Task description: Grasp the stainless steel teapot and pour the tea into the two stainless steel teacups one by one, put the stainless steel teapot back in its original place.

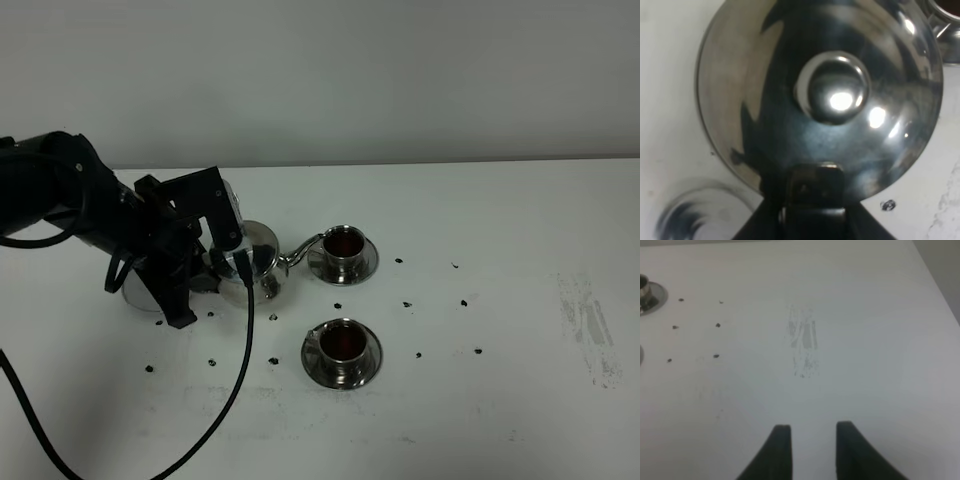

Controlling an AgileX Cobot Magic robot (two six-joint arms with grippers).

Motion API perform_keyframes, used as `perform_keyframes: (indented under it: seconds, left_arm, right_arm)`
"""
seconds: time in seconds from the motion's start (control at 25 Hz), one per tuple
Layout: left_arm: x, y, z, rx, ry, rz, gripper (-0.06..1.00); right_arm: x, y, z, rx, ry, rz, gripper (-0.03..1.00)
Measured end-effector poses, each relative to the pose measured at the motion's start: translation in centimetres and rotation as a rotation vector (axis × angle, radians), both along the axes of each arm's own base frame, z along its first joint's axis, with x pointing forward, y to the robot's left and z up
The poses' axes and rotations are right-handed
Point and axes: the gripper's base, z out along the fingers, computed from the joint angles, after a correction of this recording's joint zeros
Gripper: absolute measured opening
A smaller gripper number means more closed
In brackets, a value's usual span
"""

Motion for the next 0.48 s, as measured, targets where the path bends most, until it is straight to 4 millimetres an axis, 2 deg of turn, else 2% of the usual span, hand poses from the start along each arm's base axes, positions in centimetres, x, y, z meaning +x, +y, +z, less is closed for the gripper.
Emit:
perform_keyframes:
  seconds: [0.32,0.48]
  left_arm:
    - [-0.5,0.2,-2.0,0.001,0.023,0.038,0.22]
    - [-0.2,0.1,-3.7,0.0,0.064,0.055,0.22]
  right_arm:
    - [0.0,0.0,0.0,0.0,0.0,0.0,0.21]
    - [0.0,0.0,0.0,0.0,0.0,0.0,0.21]
